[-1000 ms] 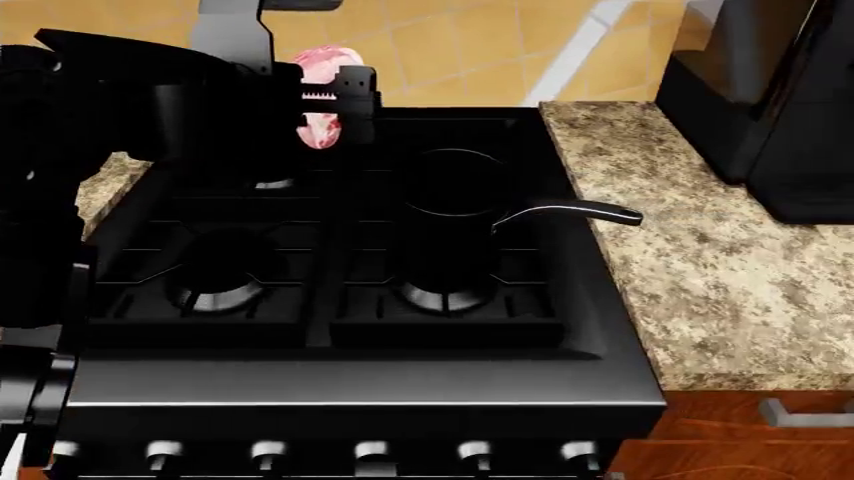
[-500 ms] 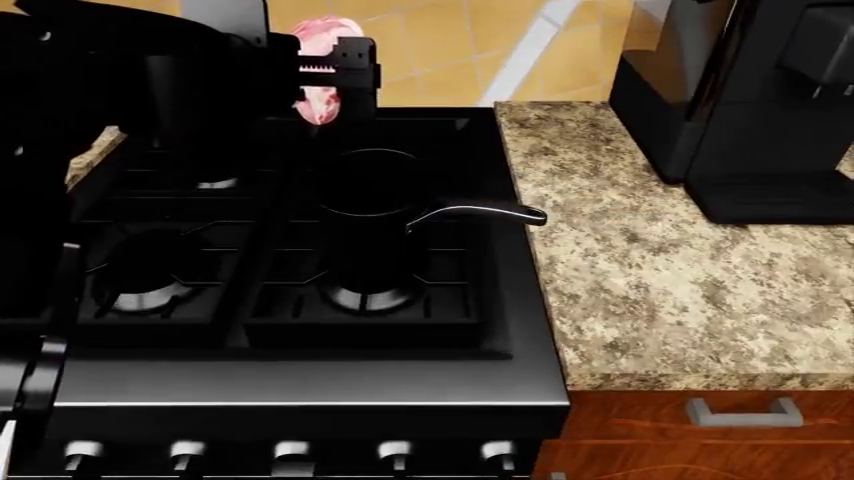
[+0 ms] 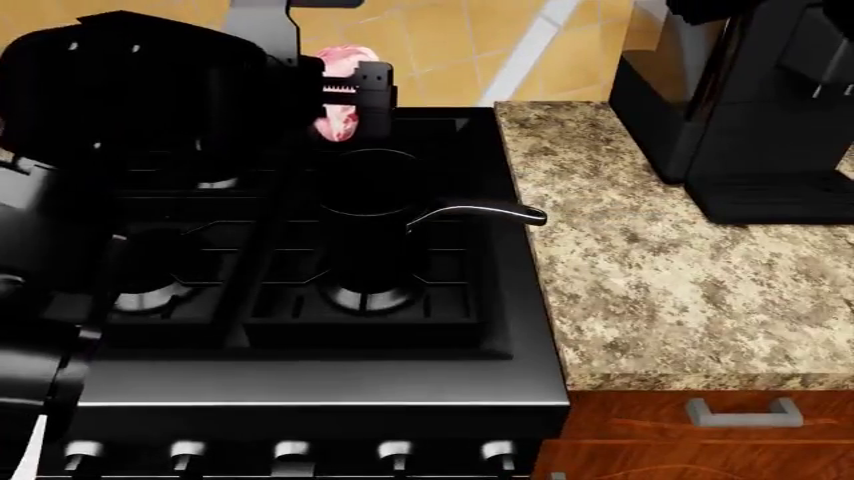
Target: Frozen meat rests on a plate on the counter. Retrieve the meat and place it in a pot on a burner. Then turn the burner on.
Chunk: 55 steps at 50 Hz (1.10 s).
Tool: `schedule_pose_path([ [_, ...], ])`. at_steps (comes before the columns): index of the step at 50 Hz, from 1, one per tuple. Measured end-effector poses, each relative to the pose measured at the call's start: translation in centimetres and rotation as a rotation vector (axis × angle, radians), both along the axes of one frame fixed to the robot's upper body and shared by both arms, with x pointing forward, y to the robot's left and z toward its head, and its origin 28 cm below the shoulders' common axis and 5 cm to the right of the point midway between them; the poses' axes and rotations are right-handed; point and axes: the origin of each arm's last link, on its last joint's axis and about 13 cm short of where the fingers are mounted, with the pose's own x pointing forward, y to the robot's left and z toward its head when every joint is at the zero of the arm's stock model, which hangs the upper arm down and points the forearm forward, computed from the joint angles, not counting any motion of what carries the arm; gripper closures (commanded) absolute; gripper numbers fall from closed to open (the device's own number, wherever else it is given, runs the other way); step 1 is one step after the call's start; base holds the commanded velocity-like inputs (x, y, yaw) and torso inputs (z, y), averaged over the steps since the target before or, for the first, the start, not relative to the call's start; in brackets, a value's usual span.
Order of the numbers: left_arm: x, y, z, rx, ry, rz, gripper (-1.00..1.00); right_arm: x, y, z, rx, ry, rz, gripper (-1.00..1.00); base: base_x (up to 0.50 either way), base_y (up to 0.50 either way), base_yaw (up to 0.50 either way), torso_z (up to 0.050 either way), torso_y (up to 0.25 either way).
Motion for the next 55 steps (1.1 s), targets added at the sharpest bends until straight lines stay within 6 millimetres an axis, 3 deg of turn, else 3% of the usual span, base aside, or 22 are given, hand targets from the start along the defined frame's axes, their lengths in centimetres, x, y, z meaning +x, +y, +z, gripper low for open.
schedule_pose_path([
  [28,2.2,-1.1,-2.9,0.024,0.101,-0.022,1.0,0.8,-0.7,-1.3,0.023,0.035,-0.018,-1.0,0.0,0.0,0.0,0.0,0.0],
  [55,2.1,-1.3,-3.7,0.035,0.13,-0.03,1.0,1.6,-0.3,-1.8,0.03,0.04,-0.022,-1.0,0.0,0.0,0.0,0.0,0.0],
])
